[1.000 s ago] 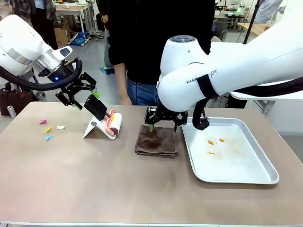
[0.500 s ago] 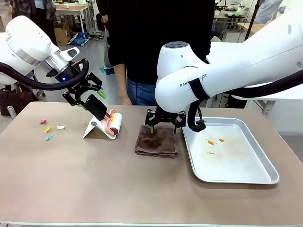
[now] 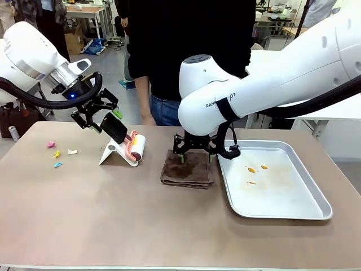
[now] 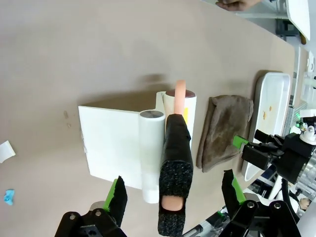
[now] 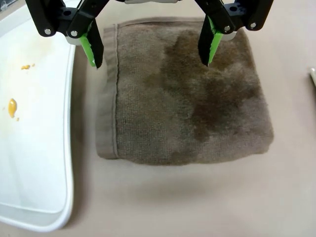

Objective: Clean the surface of the table.
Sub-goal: Hold the Lint Roller with your left hand and the towel with your right hand.

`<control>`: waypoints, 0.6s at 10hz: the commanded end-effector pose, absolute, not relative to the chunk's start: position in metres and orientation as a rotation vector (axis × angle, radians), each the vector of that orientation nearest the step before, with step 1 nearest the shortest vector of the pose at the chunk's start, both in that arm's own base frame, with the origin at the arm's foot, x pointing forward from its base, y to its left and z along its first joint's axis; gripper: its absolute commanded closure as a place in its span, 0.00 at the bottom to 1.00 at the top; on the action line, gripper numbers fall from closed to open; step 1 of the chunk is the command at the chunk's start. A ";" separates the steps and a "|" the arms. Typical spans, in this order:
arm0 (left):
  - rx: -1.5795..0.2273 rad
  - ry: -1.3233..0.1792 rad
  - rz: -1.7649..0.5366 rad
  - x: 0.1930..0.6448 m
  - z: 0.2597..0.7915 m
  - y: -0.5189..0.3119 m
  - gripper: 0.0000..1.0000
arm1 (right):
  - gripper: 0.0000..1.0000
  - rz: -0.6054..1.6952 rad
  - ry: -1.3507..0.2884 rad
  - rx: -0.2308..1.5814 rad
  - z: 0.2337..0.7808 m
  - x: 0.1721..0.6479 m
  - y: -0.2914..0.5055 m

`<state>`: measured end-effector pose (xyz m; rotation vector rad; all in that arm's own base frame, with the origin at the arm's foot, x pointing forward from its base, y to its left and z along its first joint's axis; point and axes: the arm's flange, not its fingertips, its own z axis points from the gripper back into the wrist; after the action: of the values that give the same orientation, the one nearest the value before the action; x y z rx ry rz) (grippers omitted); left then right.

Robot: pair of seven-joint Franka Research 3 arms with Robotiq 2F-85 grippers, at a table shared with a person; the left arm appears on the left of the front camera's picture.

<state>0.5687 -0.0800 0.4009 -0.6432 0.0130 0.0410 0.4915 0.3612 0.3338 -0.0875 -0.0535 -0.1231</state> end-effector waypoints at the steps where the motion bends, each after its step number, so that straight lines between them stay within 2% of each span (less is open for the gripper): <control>1: -0.640 0.035 0.049 0.568 0.398 -0.079 0.00 | 0.00 -0.158 -0.078 -0.108 0.333 0.494 0.362; 6: -0.639 0.037 0.048 0.570 0.397 -0.083 0.00 | 0.00 -0.171 -0.049 -0.072 0.313 0.494 0.345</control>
<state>0.5682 -0.0825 0.3951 -0.6437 0.0274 0.0393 0.4974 0.3485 0.3185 -0.0953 -0.0403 -0.1473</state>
